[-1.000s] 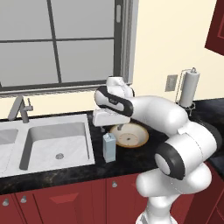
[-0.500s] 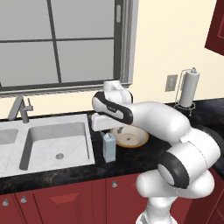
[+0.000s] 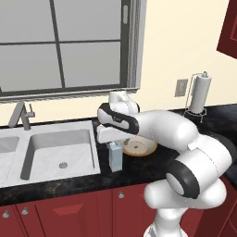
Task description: Gather the eggs and milk located in the vicinity of the sink area and place them right next to the bowl.
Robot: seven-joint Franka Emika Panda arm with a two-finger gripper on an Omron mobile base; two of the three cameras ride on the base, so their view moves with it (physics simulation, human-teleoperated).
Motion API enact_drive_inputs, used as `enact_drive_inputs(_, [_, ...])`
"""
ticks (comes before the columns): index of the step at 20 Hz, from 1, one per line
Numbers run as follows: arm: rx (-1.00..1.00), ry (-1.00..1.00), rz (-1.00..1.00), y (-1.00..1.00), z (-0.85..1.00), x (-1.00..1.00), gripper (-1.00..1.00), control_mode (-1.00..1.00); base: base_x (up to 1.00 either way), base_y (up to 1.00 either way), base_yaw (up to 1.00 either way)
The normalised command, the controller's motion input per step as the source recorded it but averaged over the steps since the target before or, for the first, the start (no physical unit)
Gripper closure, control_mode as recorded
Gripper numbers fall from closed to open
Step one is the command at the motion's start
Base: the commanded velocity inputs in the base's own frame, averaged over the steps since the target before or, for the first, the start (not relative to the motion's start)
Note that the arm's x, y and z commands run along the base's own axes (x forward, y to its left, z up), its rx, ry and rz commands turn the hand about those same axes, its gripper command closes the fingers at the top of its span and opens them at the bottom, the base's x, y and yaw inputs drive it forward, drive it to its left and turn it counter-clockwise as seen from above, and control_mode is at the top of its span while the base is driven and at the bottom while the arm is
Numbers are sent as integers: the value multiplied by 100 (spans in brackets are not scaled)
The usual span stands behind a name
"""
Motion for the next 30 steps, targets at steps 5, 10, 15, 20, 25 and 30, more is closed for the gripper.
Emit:
enact_drive_inputs(5, [0,0,0,0,-26,7,-100,-100,0,0,0])
enact_drive_inputs(10, [0,0,0,2,-5,1,-100,-100,0,0,0])
enact_drive_inputs(15, [0,0,0,0,0,0,100,-100,0,0,0])
enact_drive_inputs(20, [0,0,0,0,0,0,100,-100,0,0,0])
enact_drive_inputs(25, [0,0,0,0,9,0,100,-100,0,0,0])
enact_drive_inputs(30, [0,0,0,0,21,36,100,-100,0,0,0])
